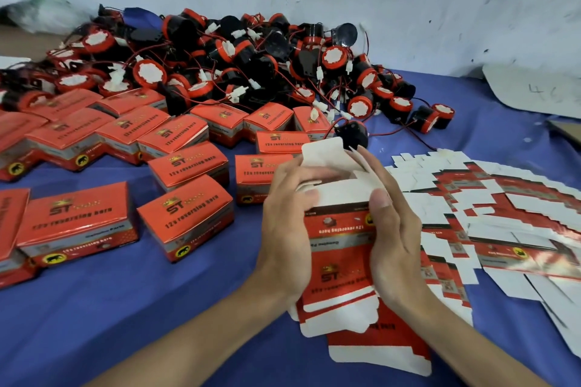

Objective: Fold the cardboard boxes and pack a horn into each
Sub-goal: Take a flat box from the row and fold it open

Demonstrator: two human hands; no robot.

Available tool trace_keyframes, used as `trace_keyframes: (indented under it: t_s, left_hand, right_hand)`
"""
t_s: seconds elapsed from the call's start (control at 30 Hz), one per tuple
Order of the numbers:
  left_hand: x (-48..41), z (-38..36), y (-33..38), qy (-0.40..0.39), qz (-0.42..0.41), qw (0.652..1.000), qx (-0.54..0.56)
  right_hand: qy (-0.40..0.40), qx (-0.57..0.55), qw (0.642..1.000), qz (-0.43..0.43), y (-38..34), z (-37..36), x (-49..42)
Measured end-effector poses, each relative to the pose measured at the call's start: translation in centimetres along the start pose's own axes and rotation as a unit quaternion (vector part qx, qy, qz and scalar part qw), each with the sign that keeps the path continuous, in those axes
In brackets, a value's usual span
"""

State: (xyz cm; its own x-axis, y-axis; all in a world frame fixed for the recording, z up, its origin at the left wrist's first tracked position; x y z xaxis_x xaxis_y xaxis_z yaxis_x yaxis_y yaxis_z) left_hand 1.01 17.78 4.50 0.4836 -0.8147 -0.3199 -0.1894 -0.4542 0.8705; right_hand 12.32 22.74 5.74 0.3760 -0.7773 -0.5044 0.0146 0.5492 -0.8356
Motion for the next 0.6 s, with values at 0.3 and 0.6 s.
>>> trace_keyframes:
  t_s: [0.3, 0.6]
  left_hand:
    - [0.0, -1.0, 0.5, -0.014, 0.009, 0.999, -0.031]
    - [-0.8, 0.5, -0.2, -0.003, 0.004, 0.998, -0.056]
  right_hand:
    - [-0.001, -0.023, 0.999, 0.034, -0.3, 0.0, -0.4]
    - [-0.121, 0.008, 0.991, -0.057, 1.6, -1.9, -0.7]
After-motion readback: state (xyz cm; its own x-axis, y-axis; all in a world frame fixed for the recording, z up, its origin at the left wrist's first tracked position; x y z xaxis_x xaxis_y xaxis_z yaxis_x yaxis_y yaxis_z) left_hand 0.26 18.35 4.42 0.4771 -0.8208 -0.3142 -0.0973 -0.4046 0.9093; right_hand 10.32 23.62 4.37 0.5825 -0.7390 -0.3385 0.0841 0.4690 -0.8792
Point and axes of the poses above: each hand's wrist, its own x-axis away from the middle knuckle, its own z-axis out of the back of the hand, y = z × x, the point moved 10 cm from there along -x, towards the middle knuckle, and after that the axes turned 7 degrees about x, right-handed, at the moved point
